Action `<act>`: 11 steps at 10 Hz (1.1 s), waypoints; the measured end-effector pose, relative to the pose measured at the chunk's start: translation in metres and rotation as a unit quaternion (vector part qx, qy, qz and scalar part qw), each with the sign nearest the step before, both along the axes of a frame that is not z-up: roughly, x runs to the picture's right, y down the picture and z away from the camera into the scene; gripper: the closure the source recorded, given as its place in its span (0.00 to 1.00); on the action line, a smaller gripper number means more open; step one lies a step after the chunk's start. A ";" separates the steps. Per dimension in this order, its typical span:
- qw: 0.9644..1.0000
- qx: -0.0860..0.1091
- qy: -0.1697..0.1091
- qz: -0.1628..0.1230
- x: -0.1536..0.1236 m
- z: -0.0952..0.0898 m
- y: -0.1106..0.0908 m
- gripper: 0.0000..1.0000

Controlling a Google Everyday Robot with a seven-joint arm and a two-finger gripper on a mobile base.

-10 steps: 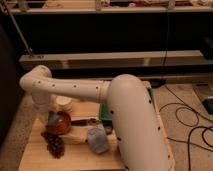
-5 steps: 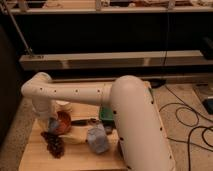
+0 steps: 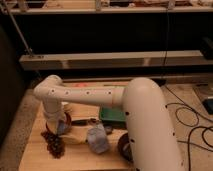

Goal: Wipe red bowl with sponge

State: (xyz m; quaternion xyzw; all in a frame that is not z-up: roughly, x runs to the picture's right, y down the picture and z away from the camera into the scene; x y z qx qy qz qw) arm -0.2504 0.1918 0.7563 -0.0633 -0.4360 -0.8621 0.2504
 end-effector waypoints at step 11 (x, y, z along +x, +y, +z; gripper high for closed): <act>1.000 0.005 0.028 0.006 0.013 0.018 -0.036 1.00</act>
